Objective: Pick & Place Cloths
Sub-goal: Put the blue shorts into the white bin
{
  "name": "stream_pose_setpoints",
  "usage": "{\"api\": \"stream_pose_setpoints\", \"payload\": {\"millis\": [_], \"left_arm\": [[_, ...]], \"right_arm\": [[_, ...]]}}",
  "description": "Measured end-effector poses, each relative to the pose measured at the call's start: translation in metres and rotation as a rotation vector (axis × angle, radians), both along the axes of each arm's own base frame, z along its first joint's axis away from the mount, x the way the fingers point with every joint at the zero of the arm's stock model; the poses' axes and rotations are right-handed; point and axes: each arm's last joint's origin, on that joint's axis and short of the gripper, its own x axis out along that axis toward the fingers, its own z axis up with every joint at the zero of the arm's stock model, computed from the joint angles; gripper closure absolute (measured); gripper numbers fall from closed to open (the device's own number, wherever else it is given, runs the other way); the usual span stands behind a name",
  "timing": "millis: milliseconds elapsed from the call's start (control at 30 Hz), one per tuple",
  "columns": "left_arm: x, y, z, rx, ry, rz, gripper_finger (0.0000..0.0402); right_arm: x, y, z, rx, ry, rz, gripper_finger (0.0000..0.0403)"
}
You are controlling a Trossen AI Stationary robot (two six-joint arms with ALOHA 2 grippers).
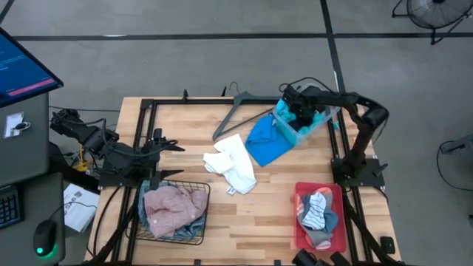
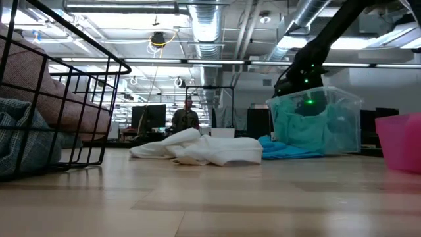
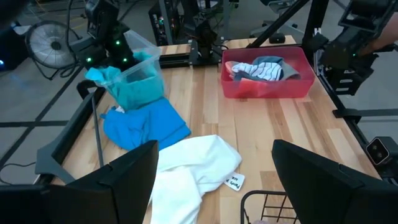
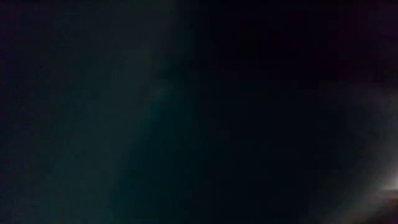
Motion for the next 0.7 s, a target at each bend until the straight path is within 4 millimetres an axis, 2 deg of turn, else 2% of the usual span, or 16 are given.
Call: {"api": "stream_pose_setpoints", "payload": {"millis": [100, 200, 400, 567, 700], "left_arm": [[0.000, 0.000, 0.000, 0.000, 0.000, 0.000, 0.0105], [0.000, 0.000, 0.000, 0.000, 0.000, 0.000, 0.0105], [0.000, 0.000, 0.000, -0.002, -0.002, 0.000, 0.0105], [0.000, 0.000, 0.000, -0.002, -0.003, 0.000, 0.0105], [0.000, 0.000, 0.000, -0.002, -0.003, 0.000, 0.0105]], "right_arm": [[0.001, 0.001, 0.000, 0.003, 0.001, 0.028, 0.0326], [0.001, 0.007, 0.013, -0.022, -0.024, 0.050, 0.0269], [-0.009, 0.025, 0.063, -0.113, -0.123, 0.095, 0.0171], [-0.021, 0.041, 0.100, -0.213, -0.224, 0.088, 0.0145], [-0.020, 0.048, 0.126, -0.363, -0.403, 0.070, 0.0144]]}}
